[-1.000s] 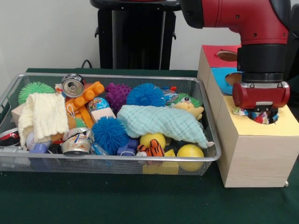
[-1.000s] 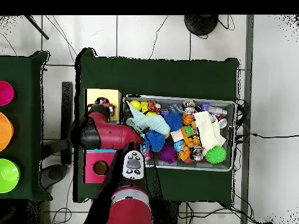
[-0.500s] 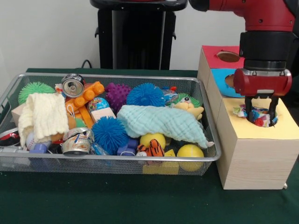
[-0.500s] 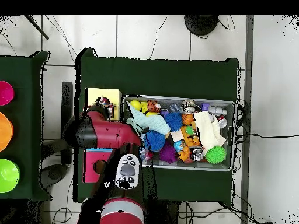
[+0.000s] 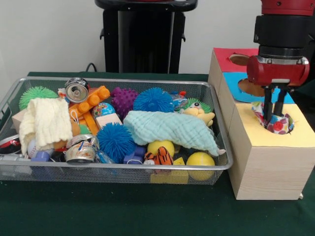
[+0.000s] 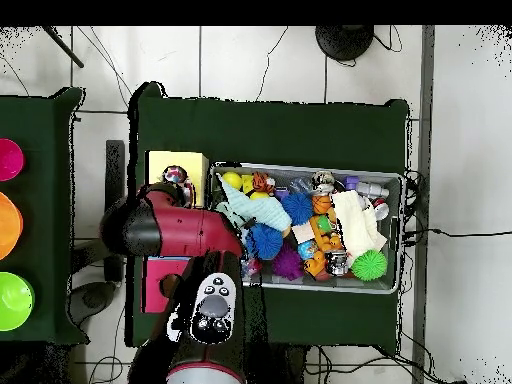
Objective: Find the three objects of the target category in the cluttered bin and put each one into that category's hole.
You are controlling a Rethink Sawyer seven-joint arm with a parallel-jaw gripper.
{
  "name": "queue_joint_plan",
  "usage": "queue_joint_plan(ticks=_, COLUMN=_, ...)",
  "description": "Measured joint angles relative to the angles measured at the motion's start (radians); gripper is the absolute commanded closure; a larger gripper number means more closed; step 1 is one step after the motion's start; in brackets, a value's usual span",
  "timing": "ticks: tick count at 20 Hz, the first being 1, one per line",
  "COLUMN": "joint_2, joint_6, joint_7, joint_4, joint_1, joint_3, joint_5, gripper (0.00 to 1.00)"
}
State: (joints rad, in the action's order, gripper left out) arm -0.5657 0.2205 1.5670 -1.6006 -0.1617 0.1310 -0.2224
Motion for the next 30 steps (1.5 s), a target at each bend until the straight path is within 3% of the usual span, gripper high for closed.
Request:
queue_joint_plan(ticks=19, joint_2=-0.011, joint_6=0.003, joint_7=0.0, joint_4=-0.022, joint_1=0.005, joint_3=0.008, joint_5=0.0, gripper=1.0)
queue_joint_plan(ticks=30, joint_2=-0.028, joint_6=-0.097, joint_7=0.0, joint_4=-0.081, joint_1=0.045, joint_3=-0.04, joint_5=0.0, gripper=1.0)
